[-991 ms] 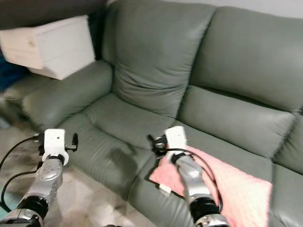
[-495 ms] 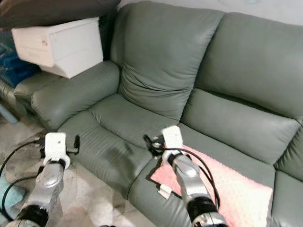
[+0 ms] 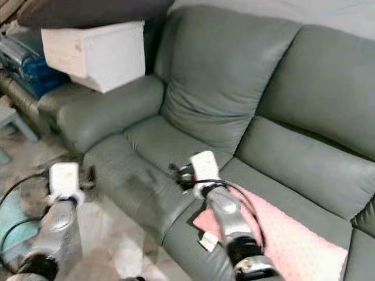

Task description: Move the pillow to the sofa

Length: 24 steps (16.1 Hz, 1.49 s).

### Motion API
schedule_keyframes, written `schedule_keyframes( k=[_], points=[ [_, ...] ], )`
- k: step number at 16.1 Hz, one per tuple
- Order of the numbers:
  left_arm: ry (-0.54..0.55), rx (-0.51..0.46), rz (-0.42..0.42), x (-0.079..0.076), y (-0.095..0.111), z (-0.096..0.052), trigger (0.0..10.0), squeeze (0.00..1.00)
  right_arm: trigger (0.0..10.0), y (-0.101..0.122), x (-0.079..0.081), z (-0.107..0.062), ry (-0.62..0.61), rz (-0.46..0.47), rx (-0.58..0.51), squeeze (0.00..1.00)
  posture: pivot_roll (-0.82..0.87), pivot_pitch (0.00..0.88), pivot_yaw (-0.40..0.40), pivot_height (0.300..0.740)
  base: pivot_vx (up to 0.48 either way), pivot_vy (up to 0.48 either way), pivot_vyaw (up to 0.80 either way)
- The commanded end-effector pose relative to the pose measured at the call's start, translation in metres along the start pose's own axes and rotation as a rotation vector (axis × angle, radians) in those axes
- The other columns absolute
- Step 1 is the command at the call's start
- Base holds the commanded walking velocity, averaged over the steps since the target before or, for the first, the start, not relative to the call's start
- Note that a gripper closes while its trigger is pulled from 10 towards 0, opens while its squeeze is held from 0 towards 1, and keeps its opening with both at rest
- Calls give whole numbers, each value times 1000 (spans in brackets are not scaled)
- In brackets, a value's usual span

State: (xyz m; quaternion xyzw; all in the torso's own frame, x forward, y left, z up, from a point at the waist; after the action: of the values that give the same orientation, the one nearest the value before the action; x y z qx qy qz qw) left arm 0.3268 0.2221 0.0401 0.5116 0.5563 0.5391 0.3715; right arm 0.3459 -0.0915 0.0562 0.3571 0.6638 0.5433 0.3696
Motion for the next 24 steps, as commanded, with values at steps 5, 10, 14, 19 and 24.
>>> schedule_keyframes(
  k=[5, 10, 14, 19, 24],
  points=[
    [-3, 40, -33, 3, -2, 3, 10000, 0, 10000, -4, -5, -5, -34, 13, -2, 0, -74, 0, 18, 740, 0, 0, 0],
    [-8, 45, -26, 1, -4, 2, 10000, 0, 10000, -4, -7, -5, -29, 4, 4, 0, -73, 0, 11, 740, 0, 460, 0],
    [-11, 48, -22, 0, -4, 2, 10000, 0, 10000, -3, -7, -4, -30, -4, 6, 0, -73, 0, 9, 740, 0, 449, 0],
    [-9, 52, -22, 0, -4, 2, 10000, 0, 10000, -3, -7, -4, -37, -7, 6, 0, -77, 0, 14, 740, 0, 436, 0],
    [-29, 46, -13, -3, -3, 2, 10000, 0, 10000, -4, -7, -6, -37, -16, 1, 0, -82, 0, 19, 740, -49, 146, 0]
  ],
)
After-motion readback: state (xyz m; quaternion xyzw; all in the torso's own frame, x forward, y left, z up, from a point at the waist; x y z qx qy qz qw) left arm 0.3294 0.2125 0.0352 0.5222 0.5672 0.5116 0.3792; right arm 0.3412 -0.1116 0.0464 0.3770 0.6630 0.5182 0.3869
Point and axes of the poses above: a point about 5 cm out from each wrist's last joint towards the gripper, its own z axis pointing out of the wrist towards the gripper, its own y axis along the axis of the wrist's last joint, x = y × z, the point moved 3 cm from there along z, pointing out of the wrist towards the gripper, and after that the axes turned 3 degrees about -z, right-handed, at the moved point
